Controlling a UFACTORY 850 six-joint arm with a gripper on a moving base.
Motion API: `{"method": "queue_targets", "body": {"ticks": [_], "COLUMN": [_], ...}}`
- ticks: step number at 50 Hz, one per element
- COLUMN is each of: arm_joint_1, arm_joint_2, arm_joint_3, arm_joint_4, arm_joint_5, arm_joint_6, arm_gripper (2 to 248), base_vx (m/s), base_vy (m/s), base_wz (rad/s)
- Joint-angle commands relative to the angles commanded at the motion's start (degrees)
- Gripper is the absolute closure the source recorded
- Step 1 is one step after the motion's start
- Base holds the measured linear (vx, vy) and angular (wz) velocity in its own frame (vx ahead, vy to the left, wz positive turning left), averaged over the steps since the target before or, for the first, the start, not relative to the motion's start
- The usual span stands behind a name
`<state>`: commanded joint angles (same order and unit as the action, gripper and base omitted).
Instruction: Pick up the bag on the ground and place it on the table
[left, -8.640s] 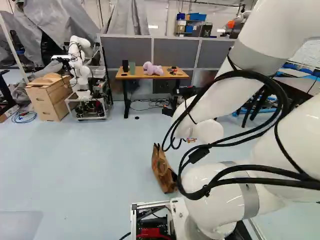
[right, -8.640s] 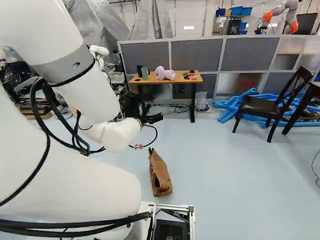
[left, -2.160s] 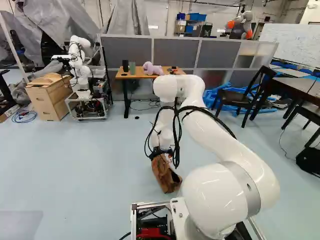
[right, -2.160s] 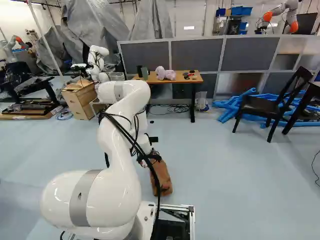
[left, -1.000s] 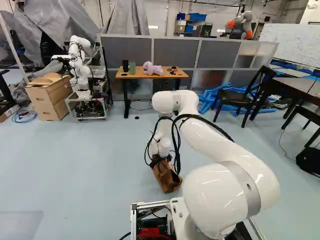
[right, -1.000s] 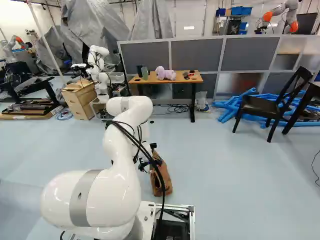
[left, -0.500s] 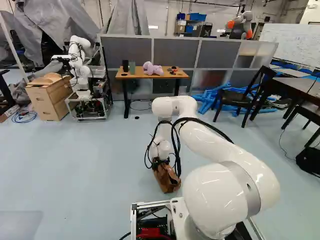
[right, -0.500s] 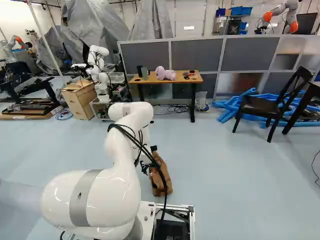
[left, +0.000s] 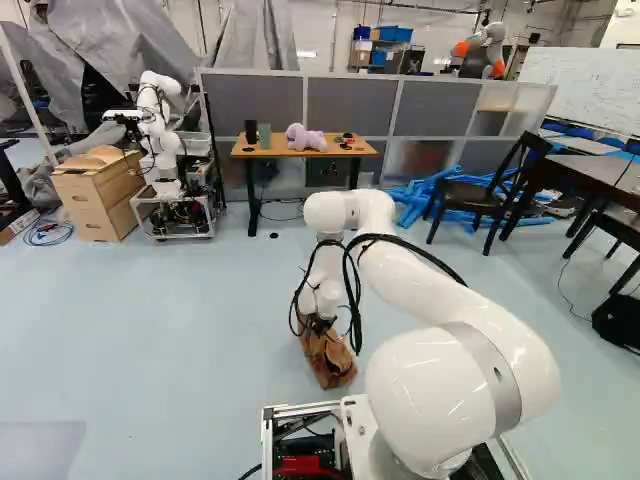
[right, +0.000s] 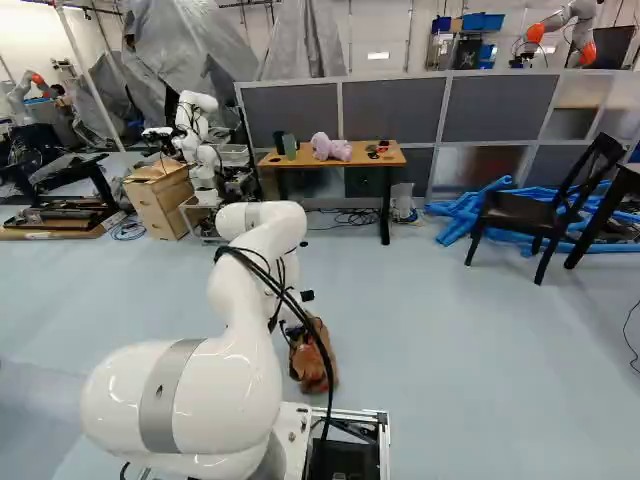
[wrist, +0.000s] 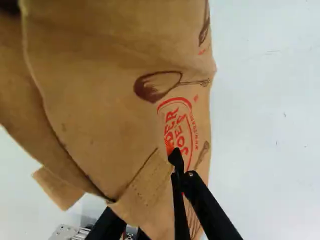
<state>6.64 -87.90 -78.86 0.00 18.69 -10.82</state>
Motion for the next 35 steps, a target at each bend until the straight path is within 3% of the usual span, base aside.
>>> {"method": "queue_targets", "body": {"ticks": [35], "arm_joint_1": [0.0], "arm_joint_2": [7.65], "arm_joint_3": [7.17], "arm_joint_4": [0.0], "arm_joint_5": [0.0], "arm_joint_6": [0.0], "arm_gripper": [229], "base_vx": [0.0], "base_vy": [0.0], "base_wz": [0.0]}}
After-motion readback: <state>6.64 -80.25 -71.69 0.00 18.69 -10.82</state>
